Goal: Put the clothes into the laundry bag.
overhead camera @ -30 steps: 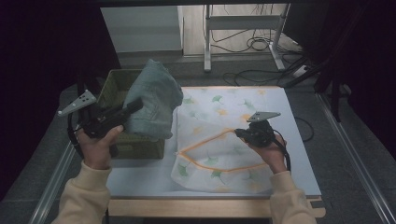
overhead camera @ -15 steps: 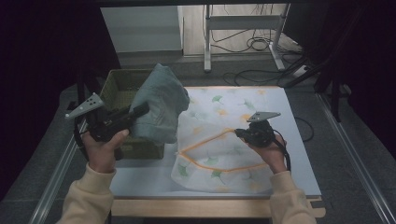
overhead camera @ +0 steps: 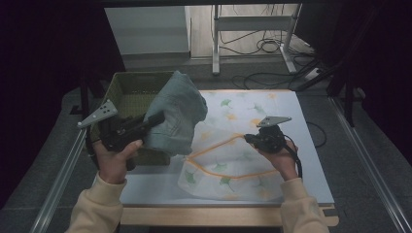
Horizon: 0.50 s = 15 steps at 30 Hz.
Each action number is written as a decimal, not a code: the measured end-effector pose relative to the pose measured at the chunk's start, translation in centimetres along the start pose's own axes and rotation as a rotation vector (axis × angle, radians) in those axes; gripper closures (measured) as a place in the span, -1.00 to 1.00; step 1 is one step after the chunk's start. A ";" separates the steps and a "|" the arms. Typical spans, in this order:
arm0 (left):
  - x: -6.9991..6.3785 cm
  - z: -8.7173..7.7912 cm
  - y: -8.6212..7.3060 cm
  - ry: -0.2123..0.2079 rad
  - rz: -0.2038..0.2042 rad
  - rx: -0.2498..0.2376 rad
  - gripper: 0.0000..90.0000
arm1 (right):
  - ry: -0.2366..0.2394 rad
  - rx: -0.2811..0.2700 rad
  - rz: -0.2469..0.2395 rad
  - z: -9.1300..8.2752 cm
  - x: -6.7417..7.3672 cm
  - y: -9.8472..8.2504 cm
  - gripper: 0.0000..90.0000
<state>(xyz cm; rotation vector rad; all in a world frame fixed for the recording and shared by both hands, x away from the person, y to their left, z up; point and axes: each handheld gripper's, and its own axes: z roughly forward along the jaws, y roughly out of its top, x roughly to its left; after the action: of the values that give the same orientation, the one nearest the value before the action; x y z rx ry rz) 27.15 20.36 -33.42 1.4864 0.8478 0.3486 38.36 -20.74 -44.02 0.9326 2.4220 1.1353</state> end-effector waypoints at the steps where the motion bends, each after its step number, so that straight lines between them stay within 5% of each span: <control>1: -0.1 0.1 -0.1 -0.004 -0.001 0.002 0.65 | 0.000 0.000 0.000 0.0 0.0 0.0 0.96; 15: -1.4 1.0 -1.1 -0.046 0.005 0.020 0.64 | -0.006 -0.002 -0.002 0.0 -0.1 -0.1 0.96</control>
<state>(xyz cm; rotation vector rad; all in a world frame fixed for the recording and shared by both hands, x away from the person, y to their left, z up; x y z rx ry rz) 26.58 18.55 -34.19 1.5099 0.8130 0.3090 38.40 -20.79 -44.09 0.9319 2.4162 1.1325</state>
